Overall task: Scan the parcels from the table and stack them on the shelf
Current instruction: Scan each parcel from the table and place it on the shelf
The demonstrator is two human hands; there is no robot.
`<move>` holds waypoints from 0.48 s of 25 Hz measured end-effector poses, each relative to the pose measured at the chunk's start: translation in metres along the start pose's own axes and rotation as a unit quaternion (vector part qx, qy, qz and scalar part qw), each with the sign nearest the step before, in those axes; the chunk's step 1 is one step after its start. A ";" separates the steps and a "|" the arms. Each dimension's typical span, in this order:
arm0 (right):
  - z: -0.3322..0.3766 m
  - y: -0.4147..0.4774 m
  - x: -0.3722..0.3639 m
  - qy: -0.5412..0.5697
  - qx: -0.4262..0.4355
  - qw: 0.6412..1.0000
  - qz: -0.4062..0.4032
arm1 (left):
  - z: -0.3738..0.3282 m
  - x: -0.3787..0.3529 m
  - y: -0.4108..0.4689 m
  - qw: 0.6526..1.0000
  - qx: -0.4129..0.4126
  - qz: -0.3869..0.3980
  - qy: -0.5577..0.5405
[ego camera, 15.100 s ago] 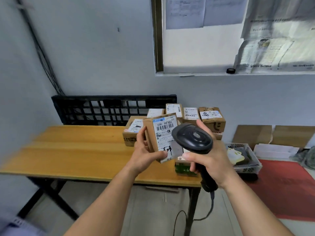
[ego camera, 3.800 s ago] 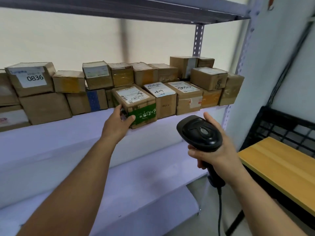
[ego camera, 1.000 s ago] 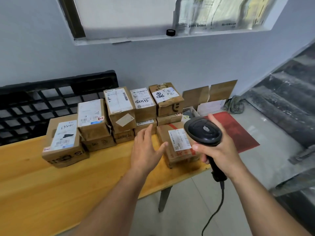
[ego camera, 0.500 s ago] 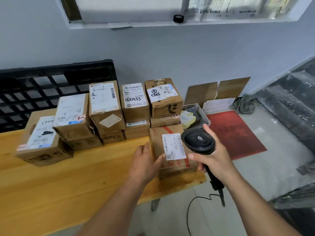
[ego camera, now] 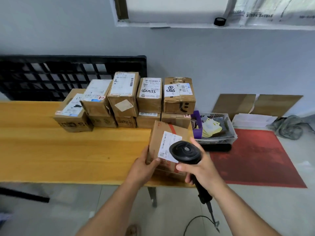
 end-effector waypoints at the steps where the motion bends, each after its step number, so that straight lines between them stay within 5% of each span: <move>1: 0.004 -0.005 -0.003 0.016 0.012 1.000 0.016 | 0.000 0.005 -0.007 0.999 -0.014 -0.026 -0.034; 6: 0.030 -0.023 -0.018 0.056 0.077 0.992 0.079 | -0.012 0.046 -0.034 0.973 -0.083 -0.103 -0.188; 12: 0.096 -0.043 -0.038 0.043 0.203 0.972 0.109 | -0.049 0.124 -0.060 0.954 -0.163 -0.121 -0.222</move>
Point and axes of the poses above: each hand's wrist, its own y-axis towards the middle knuckle, its own x-axis out of the back of the hand, z = x × y, the point moved 1 cm from there along y, towards the middle knuckle, and after that the axes turned 10 degrees about -y, right-handed, at the moved point
